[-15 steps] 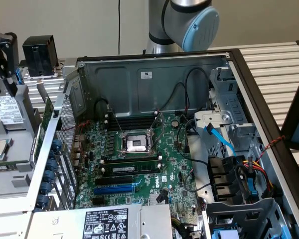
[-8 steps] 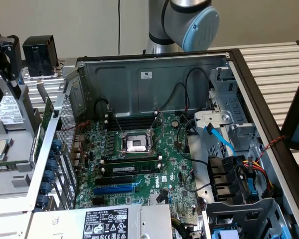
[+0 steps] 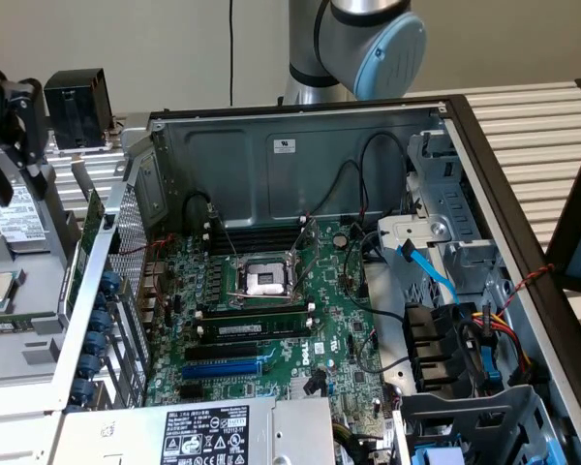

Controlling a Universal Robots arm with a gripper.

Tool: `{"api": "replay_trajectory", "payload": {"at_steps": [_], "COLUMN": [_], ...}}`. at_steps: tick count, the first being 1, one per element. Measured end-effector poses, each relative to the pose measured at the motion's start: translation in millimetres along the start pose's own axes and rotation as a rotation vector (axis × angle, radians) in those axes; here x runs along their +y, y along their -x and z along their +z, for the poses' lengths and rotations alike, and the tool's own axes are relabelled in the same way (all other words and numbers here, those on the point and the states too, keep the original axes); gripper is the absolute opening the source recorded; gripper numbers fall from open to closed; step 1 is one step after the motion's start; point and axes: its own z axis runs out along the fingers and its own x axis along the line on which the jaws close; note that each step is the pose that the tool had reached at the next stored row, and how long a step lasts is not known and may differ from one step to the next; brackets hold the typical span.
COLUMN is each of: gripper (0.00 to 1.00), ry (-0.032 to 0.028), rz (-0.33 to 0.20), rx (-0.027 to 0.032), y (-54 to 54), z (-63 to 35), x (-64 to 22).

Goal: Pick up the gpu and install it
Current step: 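Pick up the gpu and move the gpu toward the slot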

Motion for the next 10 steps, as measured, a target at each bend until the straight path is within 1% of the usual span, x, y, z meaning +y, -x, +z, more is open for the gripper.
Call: {"api": "replay_trajectory", "payload": {"at_steps": [1, 2, 4, 5, 6, 8, 9, 10], "gripper": [0.48, 0.48, 0.48, 0.48, 0.48, 0.48, 0.48, 0.48], "ry": [0.0026, 0.0047, 0.0088, 0.0119, 0.0164, 0.0316, 0.0358, 0.0377], "rz": [0.0, 0.001, 0.002, 0.002, 0.003, 0.006, 0.007, 0.007], "rx": [-0.0034, -0.0043, -0.0041, -0.004, -0.0037, -0.003, -0.0031, -0.0035], "y": [-0.1, -0.2, -0.3, -0.3, -0.3, 0.2, 0.9, 1.8], "z": [0.8, 2.3, 5.5, 7.0, 8.2, 10.0, 11.3, 12.5], "x": [0.0, -0.6, -6.3, -8.9, -11.1, -13.7, -14.1, -14.3]}}
